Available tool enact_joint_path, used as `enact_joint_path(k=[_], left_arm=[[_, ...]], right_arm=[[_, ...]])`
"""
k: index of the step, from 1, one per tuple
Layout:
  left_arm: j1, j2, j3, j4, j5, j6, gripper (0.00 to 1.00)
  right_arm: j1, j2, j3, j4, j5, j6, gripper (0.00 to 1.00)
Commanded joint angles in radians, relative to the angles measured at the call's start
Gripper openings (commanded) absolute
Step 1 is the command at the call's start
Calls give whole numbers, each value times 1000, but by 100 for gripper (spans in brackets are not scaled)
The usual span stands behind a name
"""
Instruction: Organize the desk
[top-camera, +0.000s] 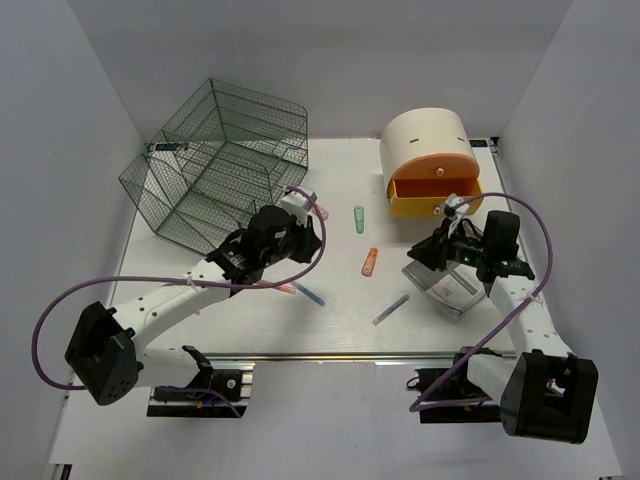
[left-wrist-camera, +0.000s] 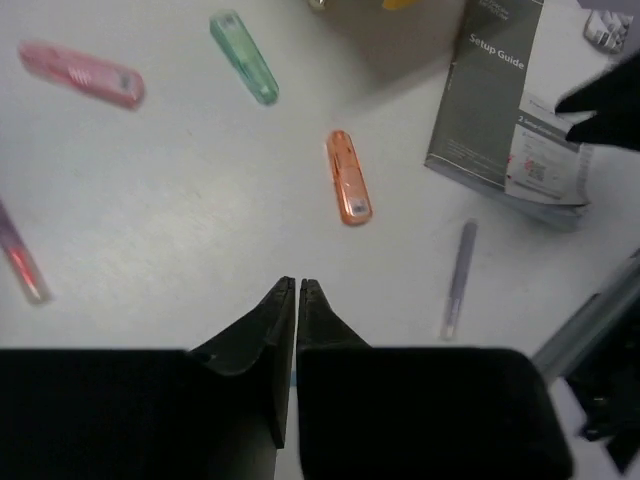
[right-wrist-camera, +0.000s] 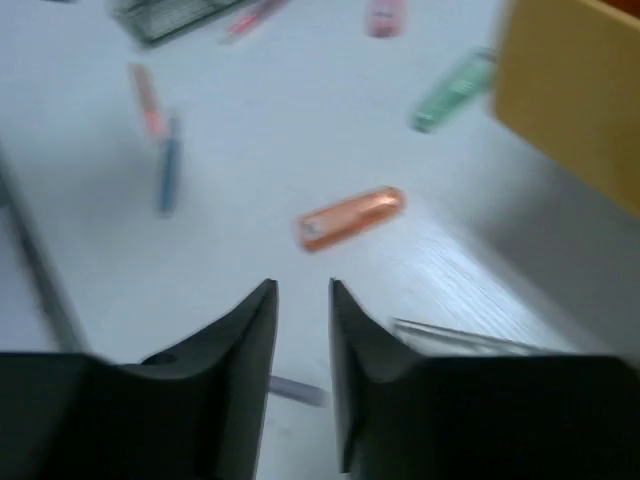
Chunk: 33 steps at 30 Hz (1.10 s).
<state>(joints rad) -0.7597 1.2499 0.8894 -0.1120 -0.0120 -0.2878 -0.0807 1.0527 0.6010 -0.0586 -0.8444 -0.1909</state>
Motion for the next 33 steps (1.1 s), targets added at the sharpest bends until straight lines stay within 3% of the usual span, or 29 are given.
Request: enact_joint_path(k=[1,2,4,6,7,8,10,14,19,22,33], left_arm=[[11,10,13,-66,49,-175,15],[11,-6,6,-93,44,-201,14],[-1,-29,-21,-124,-7,-266,21],[-1,-62,-35,-189,-32,-324,36],[-1,-72,-49,-207,-61,-347,52],[8,-79,-56,-247,-71,-372,57],[8,-92,-70,-282,-106,-474,67],[8,-95,-95,-325,-175,-649,76],[8,29,-43,-404,-200,-862,75],[8,156,84,-549,-206,-987,65],[-1,330,166,-580,-82,-1042,63]], right_arm=[[13,-8,69,-308,-401,-444,27],[30,-5,89,-308,-403,-447,15],[41,-2,114,-316,-391,-444,4],[70,-19,134,-302,-352,-426,11],[78,-28,132,-281,-335,-356,22],[111,-55,126,-209,-294,-310,25],[130,-85,82,-124,-221,-177,32],[154,-149,37,-79,-124,-156,40],[151,-164,52,-115,-29,-159,45],[150,-178,56,-113,13,-157,47],[141,-215,37,-78,82,-160,48]])
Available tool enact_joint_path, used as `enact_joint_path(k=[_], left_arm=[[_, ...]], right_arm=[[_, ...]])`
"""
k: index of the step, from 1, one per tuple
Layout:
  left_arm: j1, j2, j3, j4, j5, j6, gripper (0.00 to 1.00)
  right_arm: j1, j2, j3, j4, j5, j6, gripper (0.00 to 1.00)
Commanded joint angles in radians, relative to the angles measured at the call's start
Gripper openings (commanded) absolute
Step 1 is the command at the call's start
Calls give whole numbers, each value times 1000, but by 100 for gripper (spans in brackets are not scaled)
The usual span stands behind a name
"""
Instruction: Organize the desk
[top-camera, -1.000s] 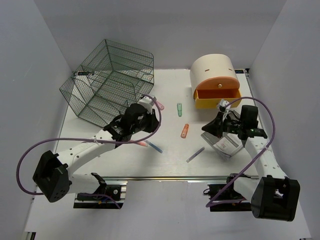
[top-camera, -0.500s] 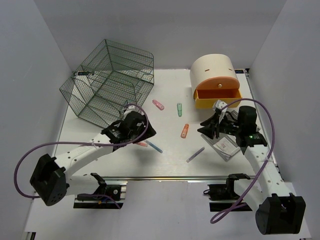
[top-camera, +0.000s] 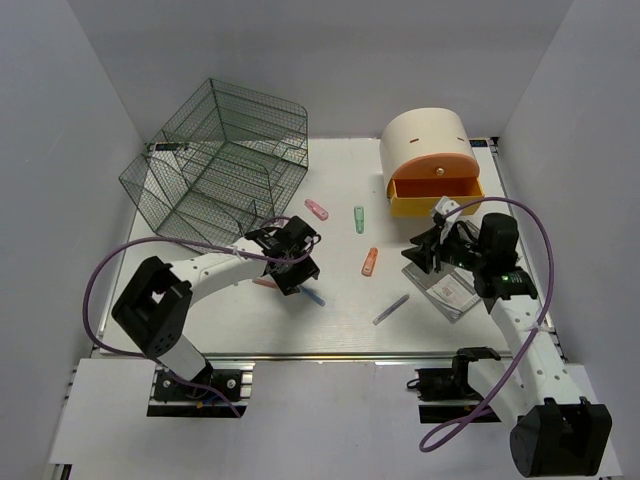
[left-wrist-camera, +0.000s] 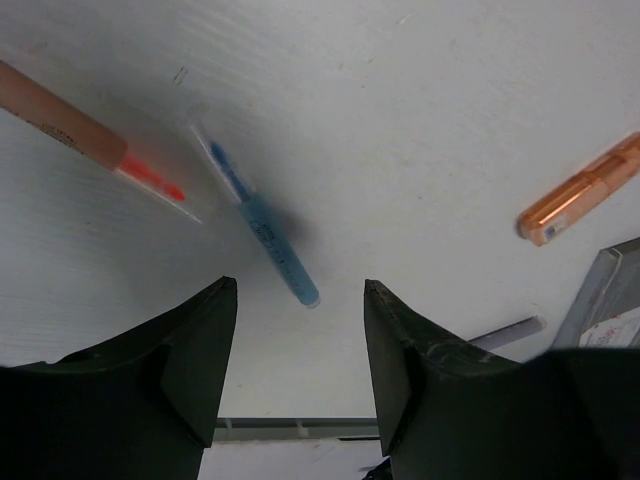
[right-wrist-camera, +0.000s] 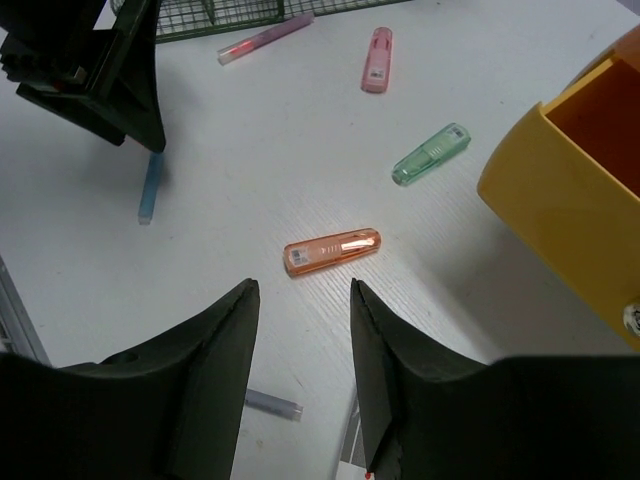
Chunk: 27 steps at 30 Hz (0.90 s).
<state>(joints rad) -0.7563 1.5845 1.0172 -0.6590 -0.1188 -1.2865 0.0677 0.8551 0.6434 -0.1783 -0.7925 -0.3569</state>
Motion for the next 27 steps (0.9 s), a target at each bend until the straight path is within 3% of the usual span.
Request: enact_joint_path(k=[1,12,19,23,27], left_arm=[[-5,-1,34,-34,27,-45,63],[-5,118,37,10,67,-46,57],[-5,170,67,7,67,-36,47],[-5,190,67,13,90,-30,19],[-5,196,75,18,108,-14,7]], right_arm=[[-11,-25,-7,45,33,7,48],[-23,-34,-13,54,42,9,49],[-39,-45,-14,57,49,9,49],[-48,-53,-17,60,42,10,49],[-55,-60,-19,63,35,12,49]])
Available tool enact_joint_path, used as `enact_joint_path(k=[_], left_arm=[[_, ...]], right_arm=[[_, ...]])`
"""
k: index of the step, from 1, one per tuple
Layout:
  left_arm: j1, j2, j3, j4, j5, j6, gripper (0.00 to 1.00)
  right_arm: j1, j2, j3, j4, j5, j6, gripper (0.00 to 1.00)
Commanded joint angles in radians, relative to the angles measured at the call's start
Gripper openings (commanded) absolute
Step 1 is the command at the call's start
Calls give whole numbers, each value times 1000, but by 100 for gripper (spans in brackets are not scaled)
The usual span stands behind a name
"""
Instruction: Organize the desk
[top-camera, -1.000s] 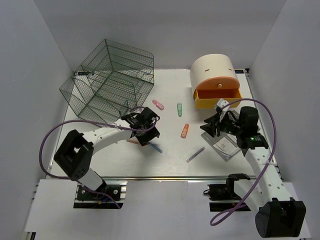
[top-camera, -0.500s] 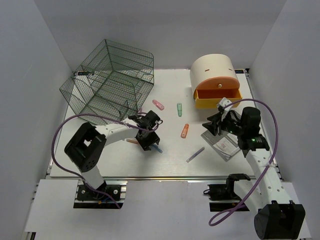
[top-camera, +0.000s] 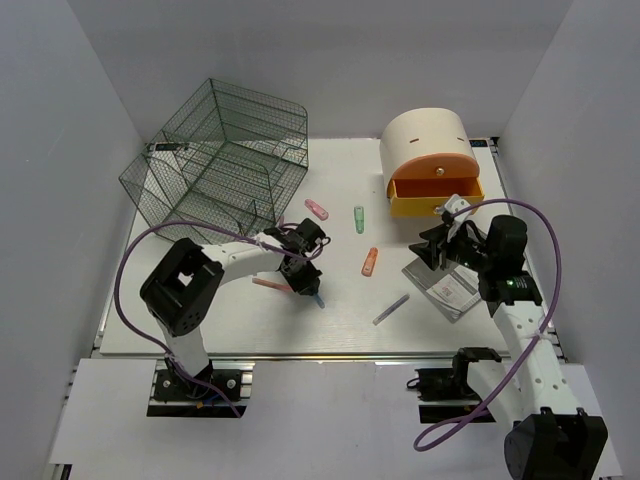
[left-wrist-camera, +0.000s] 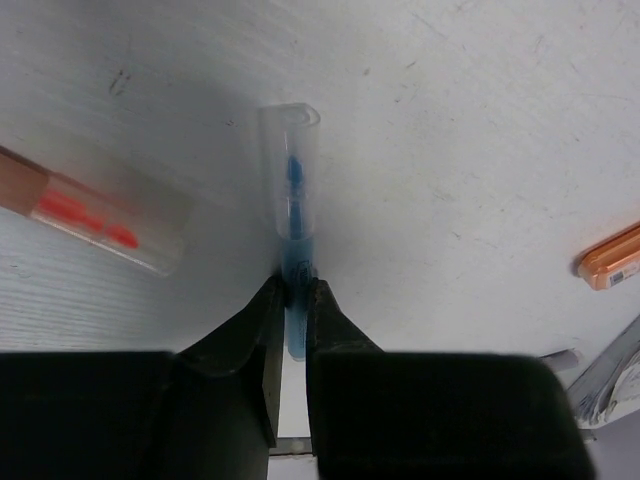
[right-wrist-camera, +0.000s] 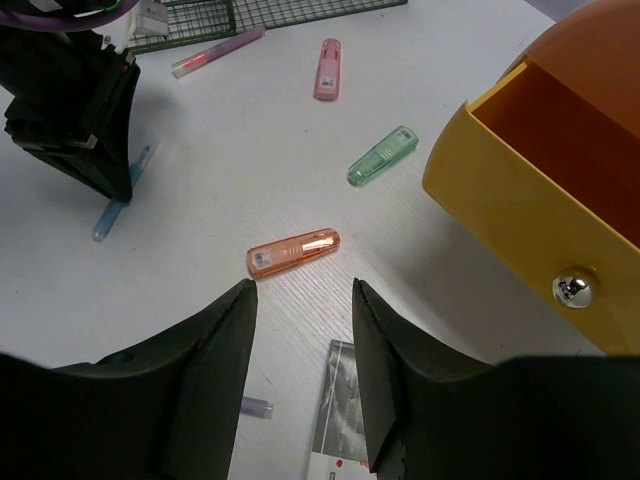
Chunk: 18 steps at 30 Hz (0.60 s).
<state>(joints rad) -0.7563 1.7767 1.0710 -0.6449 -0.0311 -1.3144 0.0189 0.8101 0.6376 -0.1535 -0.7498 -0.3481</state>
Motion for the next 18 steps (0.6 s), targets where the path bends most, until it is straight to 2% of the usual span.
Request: enact_joint_path(k=[1,3,6,9,10,12,13,15,16,18], left_arm=[[-5,3,23,5,23,27,5],[-5,-2,50,5,23,53,0],[-14,-19,127,11,10,167,0],[-14,-57,196,69,10,360,0],[-14,-72,204,109,69,497,0],[-14,-127,202,264,140,654,0],[-14,-146,193,324,234,782,0],[-14,-181,199,447,276,930,0],[-14,-186,211,521,337,979,0],[-14,-183,233,576,356,1116,0]], right_arm=[[-7,-17,-12,38,-8,3,49],[-7,-20,-15,40,-10,3,49],[-43,-28,-18,43,-11,-2,49],[-60,-37,-19,46,-6,-9,50],[-65,-41,-22,49,-5,-12,53],[-80,-52,-32,74,16,-3,52],[-83,-57,-35,84,26,12,41],[-102,-71,-41,109,55,24,19],[-108,-71,-36,108,62,35,0],[-131,-57,-23,100,89,38,0]])
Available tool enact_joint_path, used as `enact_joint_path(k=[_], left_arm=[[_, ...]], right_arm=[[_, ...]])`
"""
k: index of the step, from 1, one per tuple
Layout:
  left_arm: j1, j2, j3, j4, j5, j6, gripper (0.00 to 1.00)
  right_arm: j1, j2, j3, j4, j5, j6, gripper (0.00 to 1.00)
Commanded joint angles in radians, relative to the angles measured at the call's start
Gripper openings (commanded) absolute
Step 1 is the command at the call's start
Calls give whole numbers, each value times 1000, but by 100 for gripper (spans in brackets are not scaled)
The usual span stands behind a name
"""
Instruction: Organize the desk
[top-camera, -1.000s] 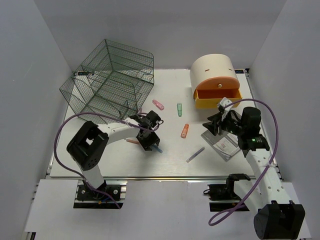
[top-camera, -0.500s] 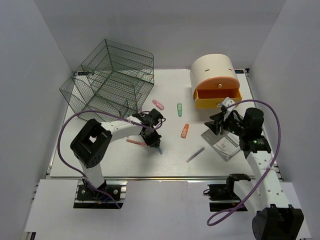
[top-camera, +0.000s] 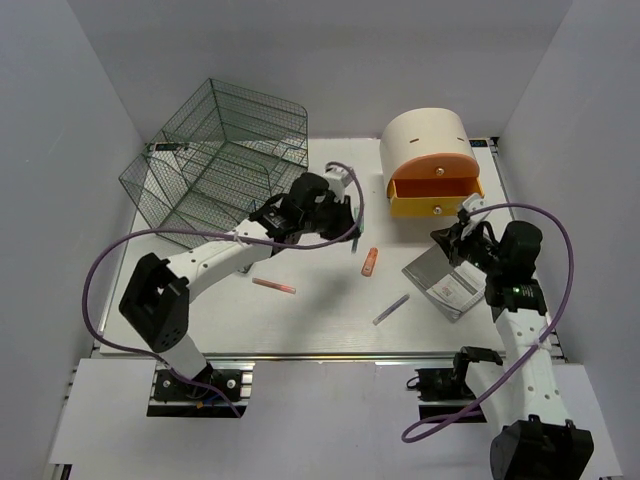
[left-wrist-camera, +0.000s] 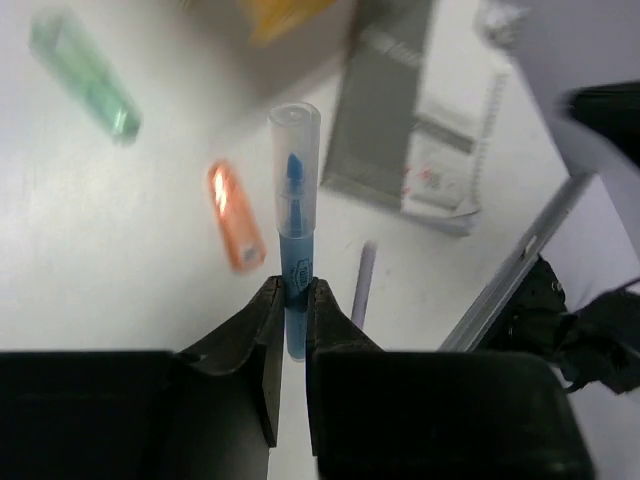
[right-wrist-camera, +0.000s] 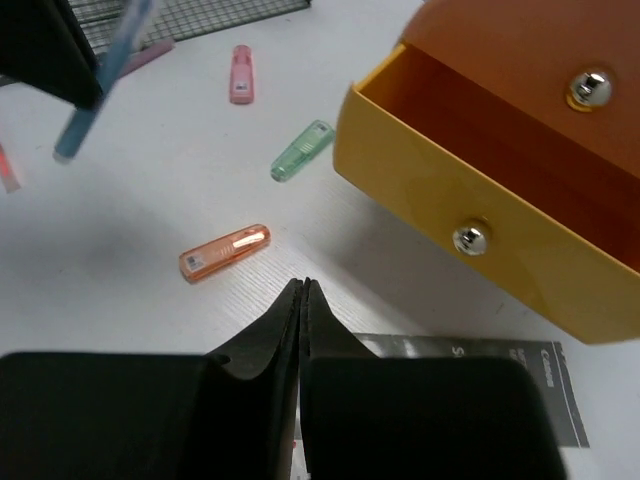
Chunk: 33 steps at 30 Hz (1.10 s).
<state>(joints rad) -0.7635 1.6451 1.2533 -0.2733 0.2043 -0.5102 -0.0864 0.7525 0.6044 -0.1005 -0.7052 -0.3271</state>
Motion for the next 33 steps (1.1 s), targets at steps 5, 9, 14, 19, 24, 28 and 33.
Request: enact_joint_path(k=[5,9,14,19,24,28,33], left_arm=[[-7,47,262,223,236,599,0],[-7,156,426,201,294,793,0],[-7,281,586,203,352,958,0],[-7,358,637,266,426,1059,0],[-16,372,549,469,441,1067,0],[-26,421,574,471,419,1070,0],[-26,467,589,484,396,1067,0]], right_arm=[[-72,19,18,35,61,-6,0],[-101,25,18,30,56,-10,0],[-142,28,15,31,32,-10,0],[-162,25,9,31,0,-6,0],[-185,18,8,31,-22,2,0],[-200,11,6,35,-39,6,0],[-220,-1,-5,47,-63,14,0]])
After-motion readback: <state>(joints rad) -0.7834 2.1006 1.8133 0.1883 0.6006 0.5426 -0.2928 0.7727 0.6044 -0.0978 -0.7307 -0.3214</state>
